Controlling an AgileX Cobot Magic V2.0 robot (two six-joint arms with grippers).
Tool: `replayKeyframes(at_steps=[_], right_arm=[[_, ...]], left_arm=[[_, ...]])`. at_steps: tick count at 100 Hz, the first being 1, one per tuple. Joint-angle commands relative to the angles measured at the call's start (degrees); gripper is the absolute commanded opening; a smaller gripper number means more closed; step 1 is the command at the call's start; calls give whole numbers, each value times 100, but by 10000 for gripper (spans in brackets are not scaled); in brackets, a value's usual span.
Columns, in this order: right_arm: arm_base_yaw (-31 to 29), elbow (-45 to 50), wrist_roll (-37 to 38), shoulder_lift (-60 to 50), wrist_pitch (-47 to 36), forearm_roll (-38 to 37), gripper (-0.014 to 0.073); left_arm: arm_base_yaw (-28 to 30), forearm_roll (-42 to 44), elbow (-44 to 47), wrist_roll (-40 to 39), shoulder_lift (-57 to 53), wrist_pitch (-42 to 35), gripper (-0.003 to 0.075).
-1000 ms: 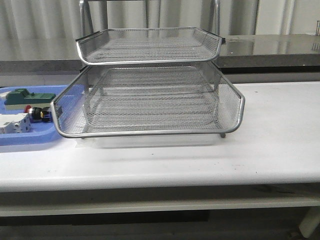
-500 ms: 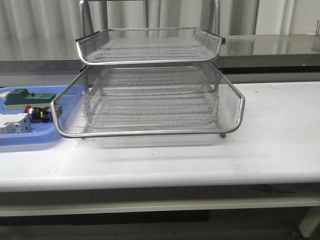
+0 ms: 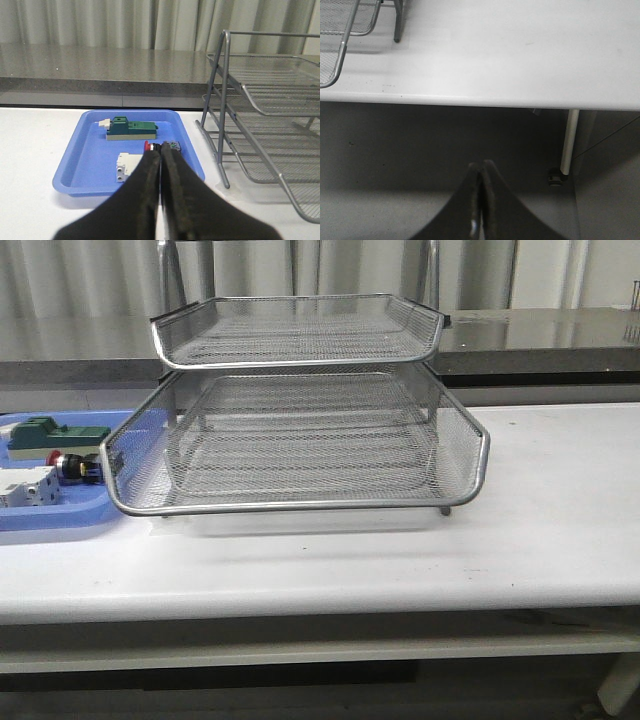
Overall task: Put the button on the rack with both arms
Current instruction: 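Release the tray and withdraw the right gripper out of view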
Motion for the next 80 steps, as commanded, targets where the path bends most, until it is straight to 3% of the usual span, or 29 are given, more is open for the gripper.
replayKeyframes(at_steps=[1, 36, 59, 80], right_arm=[[12, -199, -10, 23, -315, -100, -68], [12, -199, -10, 23, -315, -100, -68], [12, -199, -10, 23, -315, -100, -68], [12, -199, -10, 23, -315, -100, -68]], left_arm=[[-34, -109, -704, -38, 508, 81, 4], [-34, -70, -3227, -3, 3198, 1978, 4], [-34, 10, -4568, 548, 5081, 2315, 4], [-34, 10, -5656, 585, 6549, 2714, 4]])
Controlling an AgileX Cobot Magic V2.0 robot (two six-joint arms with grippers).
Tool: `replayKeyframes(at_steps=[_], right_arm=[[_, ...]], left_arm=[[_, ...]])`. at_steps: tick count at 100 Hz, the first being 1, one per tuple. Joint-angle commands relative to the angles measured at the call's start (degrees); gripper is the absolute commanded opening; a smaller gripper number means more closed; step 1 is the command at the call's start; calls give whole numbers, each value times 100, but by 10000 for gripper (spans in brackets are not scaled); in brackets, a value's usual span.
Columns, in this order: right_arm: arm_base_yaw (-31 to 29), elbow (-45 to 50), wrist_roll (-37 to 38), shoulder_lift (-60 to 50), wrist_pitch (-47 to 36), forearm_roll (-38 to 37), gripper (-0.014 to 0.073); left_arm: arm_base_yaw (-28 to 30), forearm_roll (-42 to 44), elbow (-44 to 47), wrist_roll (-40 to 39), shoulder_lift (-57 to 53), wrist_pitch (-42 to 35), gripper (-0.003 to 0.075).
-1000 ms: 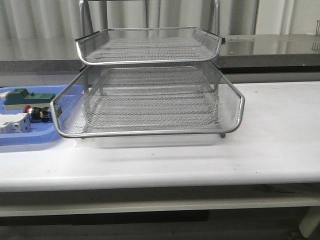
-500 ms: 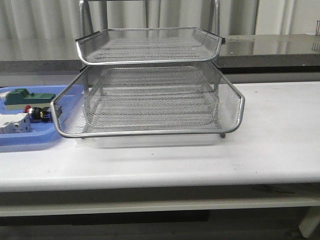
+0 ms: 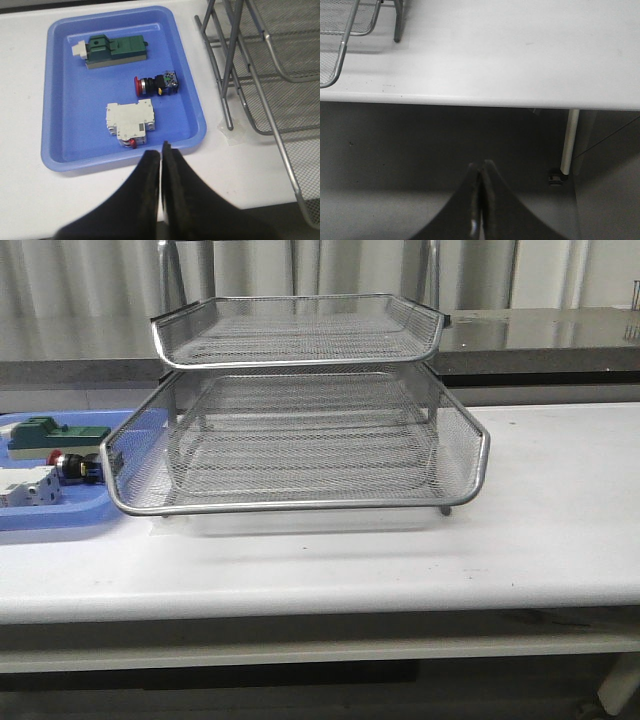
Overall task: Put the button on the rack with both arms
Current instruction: 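Release the tray and withdraw the right gripper out of view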
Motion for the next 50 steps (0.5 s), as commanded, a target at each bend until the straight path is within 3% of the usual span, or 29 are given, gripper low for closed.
replayKeyframes(at_steps=[1, 14, 23, 31, 43, 50], right_arm=[[12, -197, -10, 23, -315, -100, -68], [12, -197, -10, 23, -315, -100, -68], [12, -197, -10, 23, -315, -100, -68], [12, -197, -10, 23, -315, -100, -68], [12, -197, -10, 23, -315, -100, -68], [12, -197, -10, 23, -315, -100, -68]], left_arm=[[-34, -6, -640, 29, 390, -133, 4], [-34, -6, -1329, 29, 1117, 367, 9], [-34, -19, -1704, 170, 1451, 550, 79], [-34, -44, -1898, 327, 1605, 626, 213], [-34, -23, -1991, 454, 1662, 646, 542], [-34, -23, -1991, 467, 1662, 584, 672]])
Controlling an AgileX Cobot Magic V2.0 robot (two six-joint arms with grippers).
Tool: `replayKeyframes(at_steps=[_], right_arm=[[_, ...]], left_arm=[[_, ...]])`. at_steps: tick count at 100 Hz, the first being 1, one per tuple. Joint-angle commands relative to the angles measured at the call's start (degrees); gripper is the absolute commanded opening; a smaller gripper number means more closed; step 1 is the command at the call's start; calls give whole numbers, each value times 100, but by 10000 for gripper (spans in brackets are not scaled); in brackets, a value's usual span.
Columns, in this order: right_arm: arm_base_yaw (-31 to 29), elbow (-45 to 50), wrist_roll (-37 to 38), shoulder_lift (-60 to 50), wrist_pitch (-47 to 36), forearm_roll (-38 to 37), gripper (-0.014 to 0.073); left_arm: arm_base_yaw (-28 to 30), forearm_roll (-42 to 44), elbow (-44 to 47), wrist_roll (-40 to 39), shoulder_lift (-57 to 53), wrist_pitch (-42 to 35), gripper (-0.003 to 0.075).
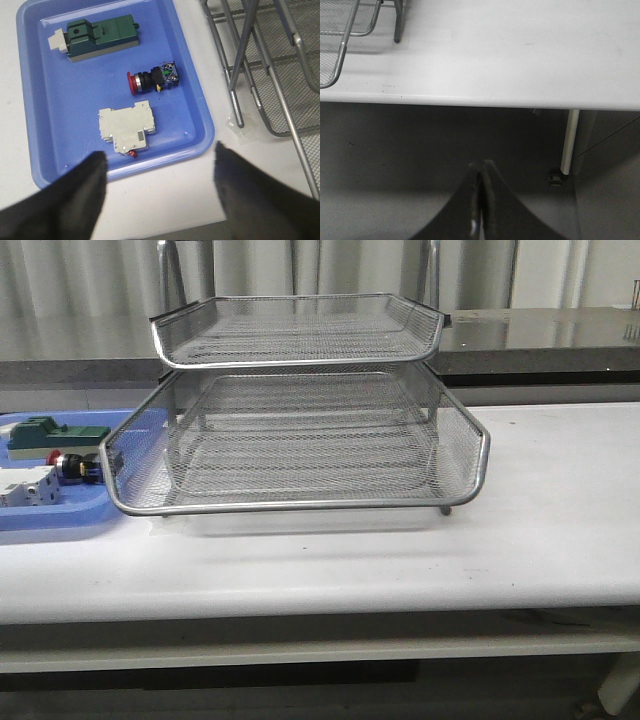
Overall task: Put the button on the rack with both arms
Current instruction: 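Release the tray and withdraw the right gripper out of view, then lower the left gripper onto the red button in the blue tray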
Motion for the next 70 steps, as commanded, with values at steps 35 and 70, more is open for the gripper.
replayKeyframes(at_steps=[35, 70], right_arm=[[12, -197, -10, 23, -315, -100, -68], [12, -191, -10, 23, -309, -100, -68]], left_arm=[[-34, -269, -252, 171, -125, -610, 664], [-34, -325, -1226, 1945, 978, -416, 664]])
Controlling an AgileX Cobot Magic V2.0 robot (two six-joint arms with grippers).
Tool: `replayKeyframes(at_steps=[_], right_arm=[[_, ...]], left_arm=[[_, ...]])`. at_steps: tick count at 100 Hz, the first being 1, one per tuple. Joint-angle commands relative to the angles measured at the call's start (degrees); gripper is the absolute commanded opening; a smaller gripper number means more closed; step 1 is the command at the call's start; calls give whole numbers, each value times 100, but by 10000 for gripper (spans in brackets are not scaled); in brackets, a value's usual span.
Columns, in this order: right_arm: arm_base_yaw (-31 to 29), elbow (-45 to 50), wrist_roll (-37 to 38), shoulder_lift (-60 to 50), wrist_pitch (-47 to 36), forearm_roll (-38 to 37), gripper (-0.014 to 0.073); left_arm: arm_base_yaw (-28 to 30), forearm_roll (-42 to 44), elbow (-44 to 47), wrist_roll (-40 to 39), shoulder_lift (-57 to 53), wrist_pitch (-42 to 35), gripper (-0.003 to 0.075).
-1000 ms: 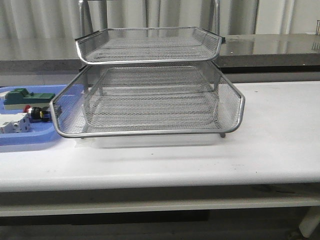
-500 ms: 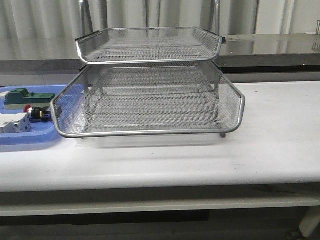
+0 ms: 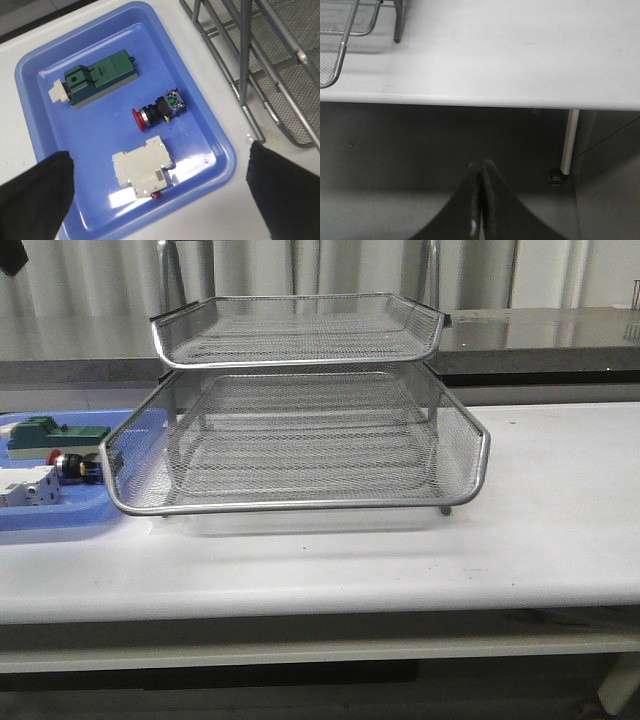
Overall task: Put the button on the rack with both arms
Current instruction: 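Lower the left gripper onto the red button in the blue tray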
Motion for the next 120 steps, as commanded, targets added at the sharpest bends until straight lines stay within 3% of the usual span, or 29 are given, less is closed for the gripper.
replayKeyframes(at_steps=[1, 47, 76, 120], right_arm=[[12, -191, -20, 23, -309, -100, -68], [12, -191, -20, 23, -309, -100, -68], [12, -191, -20, 23, -309, -100, -68], [12, -191, -20, 23, -309, -100, -68]], left_arm=[[-34, -110, -497, 571, 179, -167, 664], [-34, -110, -2763, 2231, 2449, 1090, 664], [-107, -87, -3136, 2802, 3142, 1070, 664], [-117, 243, -3181, 3038, 3686, 665, 664]])
